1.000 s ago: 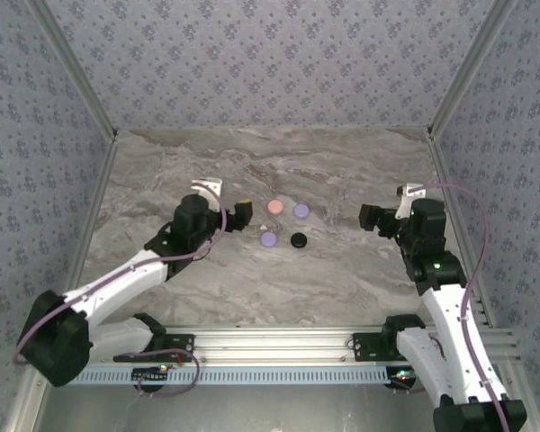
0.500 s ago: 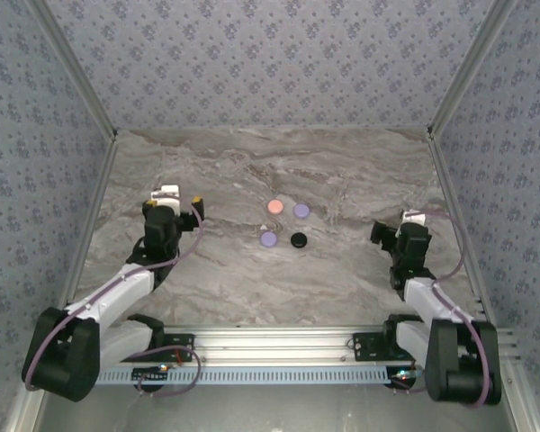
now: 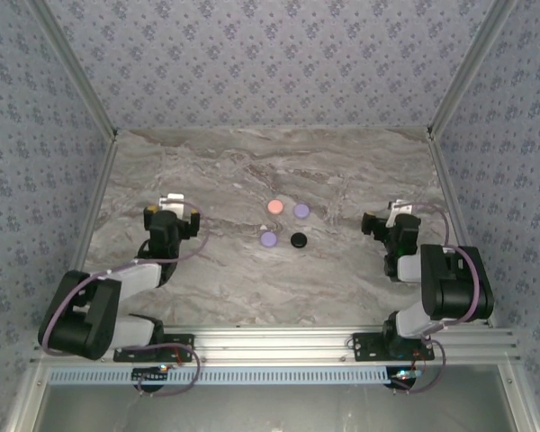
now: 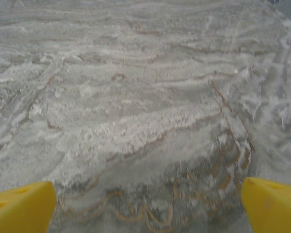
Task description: Insert the wireless bluetooth earbuds into the charging case
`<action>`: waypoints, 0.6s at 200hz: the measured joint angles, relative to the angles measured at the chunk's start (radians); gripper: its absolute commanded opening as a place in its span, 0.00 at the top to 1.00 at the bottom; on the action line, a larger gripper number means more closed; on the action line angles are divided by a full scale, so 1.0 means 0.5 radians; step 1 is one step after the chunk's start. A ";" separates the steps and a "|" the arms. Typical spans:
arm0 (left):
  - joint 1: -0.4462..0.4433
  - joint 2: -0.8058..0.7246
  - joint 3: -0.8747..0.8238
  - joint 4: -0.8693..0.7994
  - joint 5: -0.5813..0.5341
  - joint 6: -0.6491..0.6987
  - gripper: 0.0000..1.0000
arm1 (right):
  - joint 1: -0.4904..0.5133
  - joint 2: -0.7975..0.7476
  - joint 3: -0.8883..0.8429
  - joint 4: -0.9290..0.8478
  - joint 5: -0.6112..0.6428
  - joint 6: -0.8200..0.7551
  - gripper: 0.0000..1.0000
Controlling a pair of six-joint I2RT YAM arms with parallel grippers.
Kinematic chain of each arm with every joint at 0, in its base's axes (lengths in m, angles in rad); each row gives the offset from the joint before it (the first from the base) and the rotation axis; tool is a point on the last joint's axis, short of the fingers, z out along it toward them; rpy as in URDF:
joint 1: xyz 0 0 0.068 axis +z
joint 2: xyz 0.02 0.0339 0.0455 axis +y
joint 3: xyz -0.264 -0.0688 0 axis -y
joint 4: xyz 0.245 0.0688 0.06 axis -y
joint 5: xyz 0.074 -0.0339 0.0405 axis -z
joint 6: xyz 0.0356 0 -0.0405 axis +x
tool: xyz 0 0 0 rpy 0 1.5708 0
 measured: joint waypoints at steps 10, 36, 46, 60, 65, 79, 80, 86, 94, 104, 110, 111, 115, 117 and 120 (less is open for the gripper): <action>0.021 0.037 -0.038 0.052 0.059 0.047 0.01 | 0.015 0.001 0.063 -0.019 0.001 -0.018 0.00; 0.150 0.107 -0.104 0.278 0.255 0.111 0.01 | 0.043 0.001 0.135 -0.018 0.000 -0.044 0.00; 0.214 0.143 -0.119 0.366 0.321 0.110 0.01 | 0.043 0.001 0.135 -0.024 0.000 -0.047 0.00; 0.311 0.176 -0.137 0.452 0.428 0.090 0.01 | 0.043 0.001 0.135 -0.027 0.001 -0.053 0.00; 0.343 0.192 -0.145 0.494 0.464 0.080 0.01 | 0.044 0.001 0.135 -0.027 0.001 -0.057 0.00; 0.426 0.281 -0.151 0.620 0.543 0.038 0.01 | 0.058 0.001 0.135 -0.034 0.009 -0.076 0.00; 0.433 0.293 -0.151 0.633 0.552 0.033 0.01 | 0.060 0.001 0.135 -0.034 0.010 -0.076 0.00; 0.459 0.341 -0.146 0.660 0.580 0.016 0.01 | 0.066 0.001 0.135 -0.038 0.009 -0.083 0.00; 0.494 0.388 -0.121 0.617 0.626 -0.006 0.01 | 0.072 0.001 0.136 -0.046 0.009 -0.090 0.00; 0.521 0.417 -0.069 0.535 0.663 -0.036 0.01 | 0.080 0.001 0.136 -0.055 0.008 -0.096 0.00; 0.536 0.428 -0.025 0.488 0.681 -0.053 0.01 | 0.082 0.001 0.137 -0.060 0.008 -0.099 0.00; 0.541 0.430 -0.013 0.471 0.681 -0.059 0.01 | 0.082 0.001 0.137 -0.061 0.008 -0.099 0.00; 0.549 0.436 0.019 0.443 0.687 -0.073 0.01 | 0.082 0.001 0.137 -0.065 0.009 -0.103 0.00; 0.555 0.437 0.035 0.433 0.691 -0.081 0.01 | 0.082 0.001 0.137 -0.066 0.009 -0.104 0.00; 0.562 0.439 0.056 0.423 0.695 -0.093 0.01 | 0.082 0.001 0.137 -0.068 0.009 -0.105 0.00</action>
